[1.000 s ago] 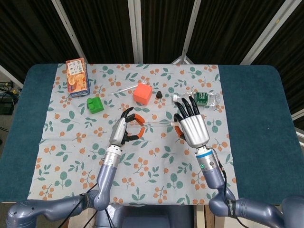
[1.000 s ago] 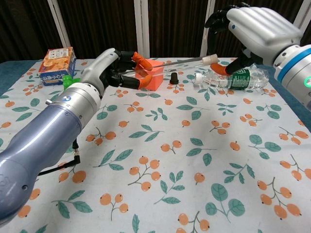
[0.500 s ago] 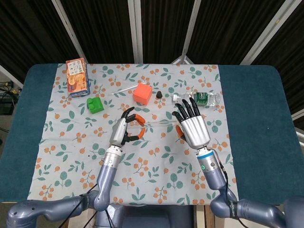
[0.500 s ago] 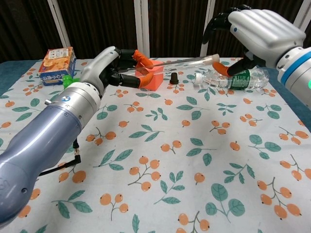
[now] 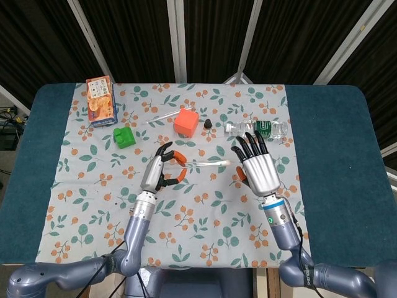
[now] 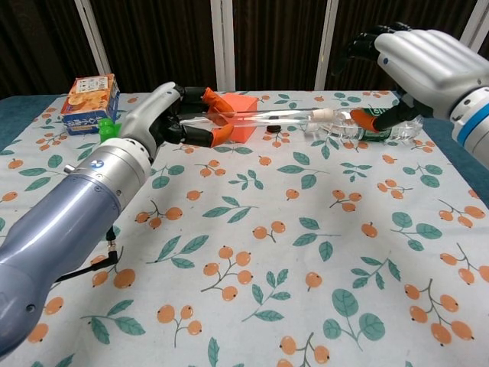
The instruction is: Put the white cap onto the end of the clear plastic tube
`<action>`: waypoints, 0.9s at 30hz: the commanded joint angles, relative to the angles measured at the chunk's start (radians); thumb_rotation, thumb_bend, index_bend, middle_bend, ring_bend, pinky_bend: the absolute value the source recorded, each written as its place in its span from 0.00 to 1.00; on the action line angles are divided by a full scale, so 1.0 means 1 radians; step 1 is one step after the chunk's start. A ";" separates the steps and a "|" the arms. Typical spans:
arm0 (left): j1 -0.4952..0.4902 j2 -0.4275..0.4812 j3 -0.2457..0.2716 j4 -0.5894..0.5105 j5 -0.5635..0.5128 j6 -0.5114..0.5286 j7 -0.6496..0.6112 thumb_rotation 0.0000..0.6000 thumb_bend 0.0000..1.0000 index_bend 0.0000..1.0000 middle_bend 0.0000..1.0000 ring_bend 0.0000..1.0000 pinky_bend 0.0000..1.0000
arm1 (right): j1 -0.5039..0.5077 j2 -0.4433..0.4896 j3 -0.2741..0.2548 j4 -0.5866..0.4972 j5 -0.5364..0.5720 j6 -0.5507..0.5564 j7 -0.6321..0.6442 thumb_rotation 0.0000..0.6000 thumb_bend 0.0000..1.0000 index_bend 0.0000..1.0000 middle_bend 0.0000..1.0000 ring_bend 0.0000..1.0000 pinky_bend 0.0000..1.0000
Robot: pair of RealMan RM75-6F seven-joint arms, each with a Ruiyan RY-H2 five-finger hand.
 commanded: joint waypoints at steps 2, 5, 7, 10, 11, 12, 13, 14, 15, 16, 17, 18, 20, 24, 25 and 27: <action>0.019 0.012 0.022 0.006 0.002 -0.001 -0.002 1.00 0.84 0.57 0.52 0.08 0.00 | -0.017 0.013 0.004 0.012 0.020 0.006 0.009 1.00 0.41 0.30 0.18 0.09 0.07; 0.031 0.020 0.040 0.013 0.005 -0.007 -0.003 1.00 0.84 0.57 0.52 0.08 0.00 | -0.022 0.024 0.012 0.014 0.028 0.007 0.017 1.00 0.41 0.30 0.18 0.09 0.07; 0.043 0.023 0.060 0.023 0.004 -0.013 -0.002 1.00 0.84 0.57 0.52 0.08 0.00 | -0.026 0.035 0.021 0.015 0.034 0.010 0.024 1.00 0.41 0.30 0.18 0.08 0.07; 0.056 0.026 0.083 0.034 0.009 -0.020 -0.004 1.00 0.84 0.57 0.52 0.08 0.00 | -0.029 0.048 0.028 0.009 0.041 0.009 0.030 1.00 0.41 0.30 0.18 0.08 0.07; 0.059 0.026 0.090 0.039 0.011 -0.021 -0.002 1.00 0.84 0.57 0.52 0.08 0.00 | -0.029 0.053 0.029 0.007 0.042 0.007 0.031 1.00 0.41 0.30 0.17 0.08 0.07; 0.062 0.025 0.094 0.043 0.013 -0.022 -0.002 1.00 0.84 0.57 0.52 0.08 0.00 | -0.029 0.055 0.030 0.006 0.043 0.006 0.031 1.00 0.41 0.30 0.17 0.08 0.07; 0.065 0.024 0.101 0.050 0.014 -0.023 -0.002 1.00 0.83 0.57 0.52 0.08 0.00 | -0.030 0.059 0.032 0.003 0.045 0.005 0.031 1.00 0.41 0.30 0.17 0.08 0.07; 0.069 0.022 0.105 0.057 0.015 -0.024 -0.004 1.00 0.83 0.57 0.52 0.08 0.00 | -0.030 0.062 0.034 -0.001 0.048 0.005 0.031 1.00 0.41 0.30 0.17 0.07 0.07; 0.072 0.020 0.108 0.063 0.016 -0.024 -0.005 1.00 0.83 0.57 0.52 0.08 0.00 | -0.031 0.066 0.036 -0.005 0.049 0.005 0.031 1.00 0.41 0.30 0.17 0.07 0.07; 0.075 0.017 0.113 0.072 0.017 -0.025 -0.005 1.00 0.83 0.58 0.52 0.08 0.00 | -0.031 0.070 0.039 -0.008 0.050 0.006 0.031 1.00 0.41 0.30 0.17 0.07 0.07; 0.078 0.014 0.119 0.085 0.020 -0.027 -0.005 1.00 0.83 0.58 0.52 0.08 0.00 | -0.032 0.075 0.040 -0.014 0.051 0.006 0.032 1.00 0.41 0.30 0.17 0.07 0.07; 0.079 0.012 0.122 0.093 0.024 -0.026 -0.007 1.00 0.83 0.58 0.52 0.08 0.00 | -0.033 0.078 0.041 -0.018 0.052 0.005 0.032 1.00 0.41 0.29 0.16 0.07 0.07; 0.082 0.008 0.126 0.110 0.030 -0.027 -0.009 1.00 0.83 0.58 0.52 0.08 0.00 | -0.034 0.084 0.042 -0.024 0.057 0.003 0.031 1.00 0.41 0.28 0.16 0.07 0.07; 0.088 0.004 0.131 0.129 0.037 -0.028 -0.013 1.00 0.83 0.58 0.52 0.08 0.00 | -0.039 0.090 0.045 -0.030 0.070 0.001 0.029 1.00 0.41 0.28 0.16 0.07 0.07; 0.089 0.004 0.133 0.132 0.039 -0.029 -0.013 1.00 0.83 0.58 0.52 0.08 0.00 | -0.040 0.092 0.045 -0.032 0.072 0.001 0.028 1.00 0.41 0.28 0.16 0.07 0.07; 0.095 0.008 0.141 0.137 0.044 -0.032 -0.009 1.00 0.83 0.58 0.52 0.08 0.00 | -0.042 0.095 0.044 -0.036 0.074 0.002 0.027 1.00 0.41 0.28 0.16 0.06 0.07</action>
